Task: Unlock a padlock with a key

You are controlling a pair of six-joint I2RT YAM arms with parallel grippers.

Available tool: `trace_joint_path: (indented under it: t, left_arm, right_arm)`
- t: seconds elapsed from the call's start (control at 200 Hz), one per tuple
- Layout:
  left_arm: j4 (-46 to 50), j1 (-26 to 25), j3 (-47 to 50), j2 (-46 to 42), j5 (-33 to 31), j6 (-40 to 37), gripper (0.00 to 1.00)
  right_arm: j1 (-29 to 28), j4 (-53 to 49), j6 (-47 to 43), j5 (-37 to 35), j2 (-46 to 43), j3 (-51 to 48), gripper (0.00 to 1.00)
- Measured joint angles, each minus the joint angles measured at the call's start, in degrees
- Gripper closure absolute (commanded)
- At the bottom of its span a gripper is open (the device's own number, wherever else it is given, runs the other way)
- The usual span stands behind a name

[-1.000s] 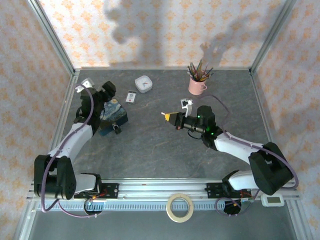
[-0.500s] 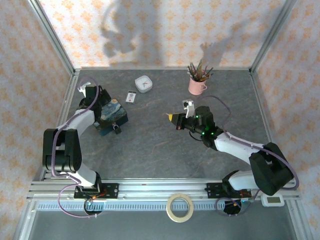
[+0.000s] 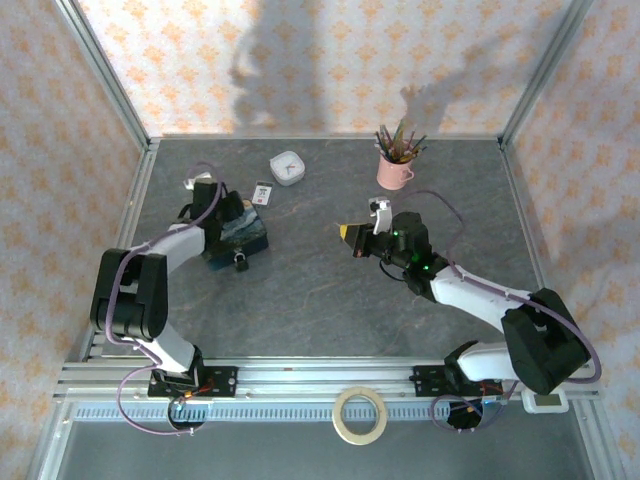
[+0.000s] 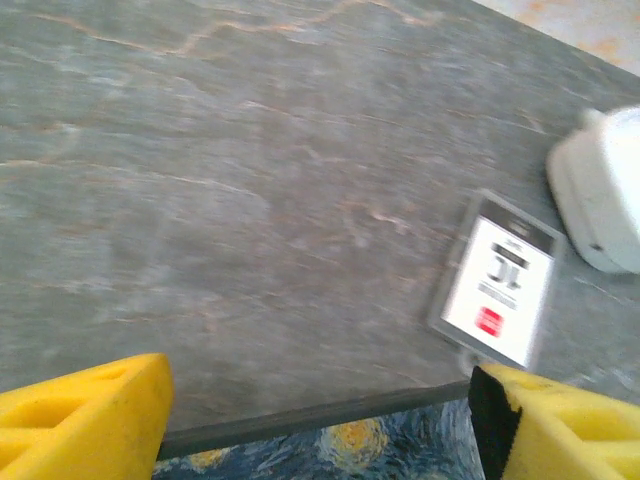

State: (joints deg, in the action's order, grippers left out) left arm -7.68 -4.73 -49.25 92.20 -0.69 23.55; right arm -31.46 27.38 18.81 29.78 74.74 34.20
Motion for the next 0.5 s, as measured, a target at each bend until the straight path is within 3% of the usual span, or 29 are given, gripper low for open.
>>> trace_joint_path:
  t: [0.255,0.495]
  left_arm:
    - [-11.2,-9.4,3.0,1.1,-0.9,8.4,0.27]
    - [-18.3,-18.7,-1.4,7.2,-4.1,18.3,0.27]
  right_arm:
    - [0.0,0.0,0.0,-0.5,0.0,0.0,1.0]
    - [0.0,0.2,0.2,-1.1,0.0,-0.7,1.0]
